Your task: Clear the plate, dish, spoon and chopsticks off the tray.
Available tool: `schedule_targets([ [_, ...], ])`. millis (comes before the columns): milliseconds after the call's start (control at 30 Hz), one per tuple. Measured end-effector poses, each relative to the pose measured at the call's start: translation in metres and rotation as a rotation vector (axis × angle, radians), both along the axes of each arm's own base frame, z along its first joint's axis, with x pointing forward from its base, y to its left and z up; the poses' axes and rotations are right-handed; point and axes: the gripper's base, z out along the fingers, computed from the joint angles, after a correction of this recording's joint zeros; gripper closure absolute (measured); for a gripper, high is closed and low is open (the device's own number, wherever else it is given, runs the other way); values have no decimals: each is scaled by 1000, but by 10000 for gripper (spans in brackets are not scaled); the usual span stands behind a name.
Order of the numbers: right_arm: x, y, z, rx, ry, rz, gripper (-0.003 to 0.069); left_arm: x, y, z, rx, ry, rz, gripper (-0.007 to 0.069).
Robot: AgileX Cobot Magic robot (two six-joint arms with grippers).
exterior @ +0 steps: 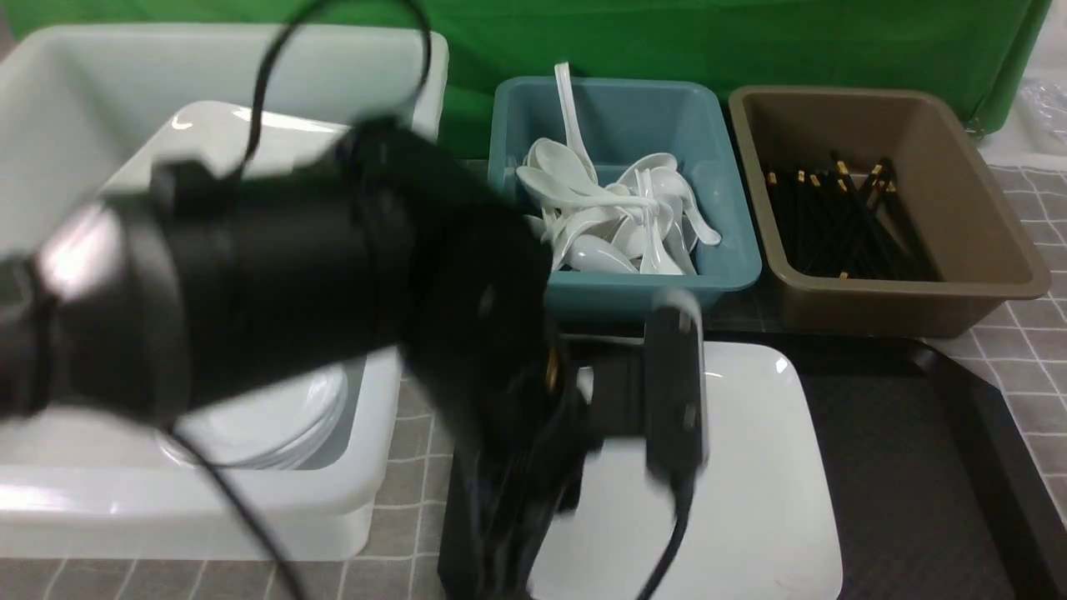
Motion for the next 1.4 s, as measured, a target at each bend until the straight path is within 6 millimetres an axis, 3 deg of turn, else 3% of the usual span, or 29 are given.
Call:
schedule_targets([
  [167, 0, 0, 0, 13, 9, -8, 461, -17, 7, -40, -17, -43, -96, 320],
  [300, 0, 0, 0, 14, 10, -8, 461, -20, 11, -58, -32, -109, -154, 165],
  [433, 0, 0, 0, 15, 11, -9, 461, -17, 9, -65, -50, -143, -172, 106],
  [700, 0, 0, 0, 33, 23, -22, 461, -9, 4, -91, 0, -140, -187, 155],
  [1033, -1, 1, -1, 39, 42, -14, 461, -2, 4, -97, 16, -180, -138, 206],
  [1233, -2, 1, -1, 41, 43, -13, 461, -4, 1, -98, 20, -175, -143, 416],
  [1400, -2, 1, -1, 44, 40, -10, 458, -13, -1, -91, 31, -173, -167, 424],
])
